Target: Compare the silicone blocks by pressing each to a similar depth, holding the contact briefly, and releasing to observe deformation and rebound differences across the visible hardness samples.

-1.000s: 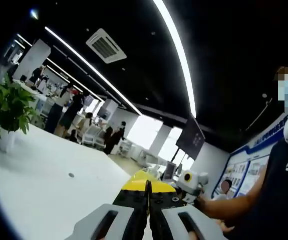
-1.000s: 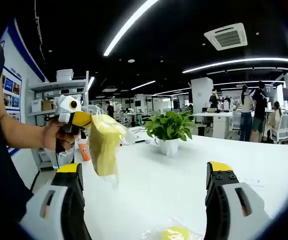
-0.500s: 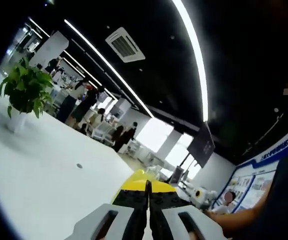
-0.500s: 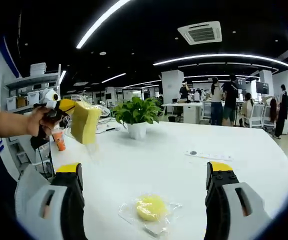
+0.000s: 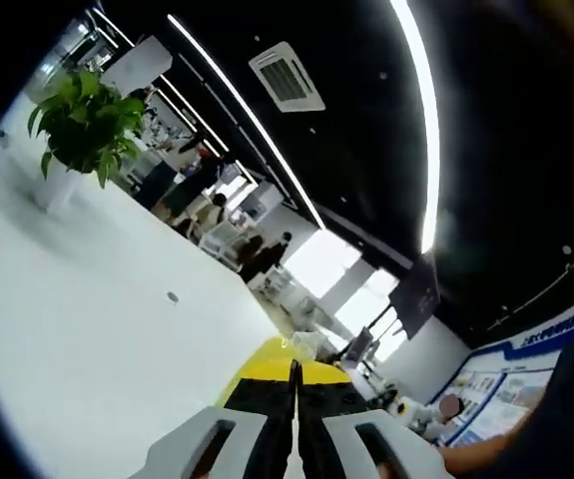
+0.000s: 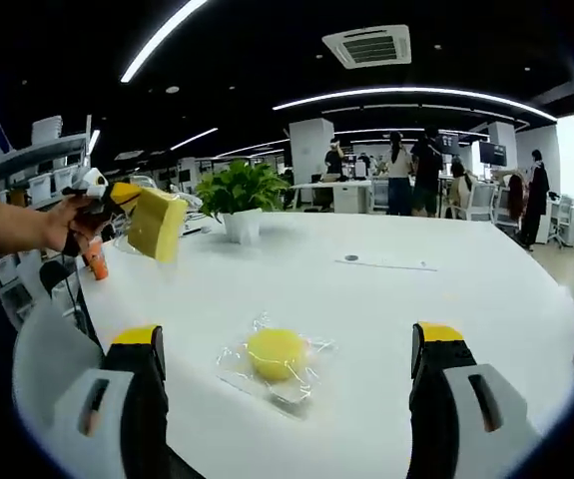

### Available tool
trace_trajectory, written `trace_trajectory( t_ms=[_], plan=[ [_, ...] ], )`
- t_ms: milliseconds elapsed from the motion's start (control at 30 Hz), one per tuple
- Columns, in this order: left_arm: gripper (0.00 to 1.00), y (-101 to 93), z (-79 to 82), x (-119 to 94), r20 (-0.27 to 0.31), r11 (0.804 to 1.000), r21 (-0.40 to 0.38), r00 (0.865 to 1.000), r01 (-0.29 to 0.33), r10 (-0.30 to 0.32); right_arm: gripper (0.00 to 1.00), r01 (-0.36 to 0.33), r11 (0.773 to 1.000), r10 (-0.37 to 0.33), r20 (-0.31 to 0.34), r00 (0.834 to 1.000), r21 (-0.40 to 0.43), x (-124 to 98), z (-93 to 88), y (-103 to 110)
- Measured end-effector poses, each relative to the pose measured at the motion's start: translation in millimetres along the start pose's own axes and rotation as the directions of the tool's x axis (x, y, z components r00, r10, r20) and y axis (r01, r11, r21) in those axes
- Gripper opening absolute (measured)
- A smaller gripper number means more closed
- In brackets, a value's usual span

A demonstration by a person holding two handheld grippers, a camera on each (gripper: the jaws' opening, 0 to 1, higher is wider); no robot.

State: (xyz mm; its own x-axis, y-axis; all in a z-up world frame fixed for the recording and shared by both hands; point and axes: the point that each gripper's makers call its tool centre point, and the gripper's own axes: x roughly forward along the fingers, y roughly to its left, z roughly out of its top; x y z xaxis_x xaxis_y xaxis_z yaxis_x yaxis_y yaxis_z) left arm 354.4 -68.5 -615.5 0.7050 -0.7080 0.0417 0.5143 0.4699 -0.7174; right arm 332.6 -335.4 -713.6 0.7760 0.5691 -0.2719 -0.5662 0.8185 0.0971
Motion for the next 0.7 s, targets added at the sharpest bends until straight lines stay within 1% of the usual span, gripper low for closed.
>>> trace_trajectory(
  t_ms=[100,233,367,533,633,700],
  plan=[
    [0.00,8.8,-2.2,1,-0.006,1.000,-0.021,1.000,-0.007,0.007,0.96,0.024,1.000,-0.024,-0.007,1.000,-0.006,-4,-11.6,-2],
    [0.00,15.0,-4.5,4,-0.014,0.999,-0.047,1.000,-0.003,0.003,0.96,0.036,0.999,-0.036,-0.002,0.999,0.001,-7,-19.1,0],
    [0.00,24.1,-10.0,8,-0.028,0.997,-0.072,1.000,-0.010,0.008,0.96,0.049,0.999,-0.049,-0.019,0.999,0.012,-7,-29.2,2],
    [0.00,40.0,-20.6,10,-0.053,0.994,-0.107,0.998,-0.033,0.027,0.96,0.061,0.998,-0.060,-0.034,0.998,0.028,-7,-36.7,0],
    [0.00,51.9,-30.3,9,-0.084,0.989,-0.135,0.995,-0.059,0.048,0.96,0.064,0.997,-0.062,-0.038,0.997,0.044,-5,-39.6,-2],
    [0.00,58.4,-36.2,9,-0.102,0.987,-0.142,0.993,-0.075,0.061,0.96,0.063,0.997,-0.062,-0.042,0.997,0.036,-4,-41.4,-1]
  ],
)
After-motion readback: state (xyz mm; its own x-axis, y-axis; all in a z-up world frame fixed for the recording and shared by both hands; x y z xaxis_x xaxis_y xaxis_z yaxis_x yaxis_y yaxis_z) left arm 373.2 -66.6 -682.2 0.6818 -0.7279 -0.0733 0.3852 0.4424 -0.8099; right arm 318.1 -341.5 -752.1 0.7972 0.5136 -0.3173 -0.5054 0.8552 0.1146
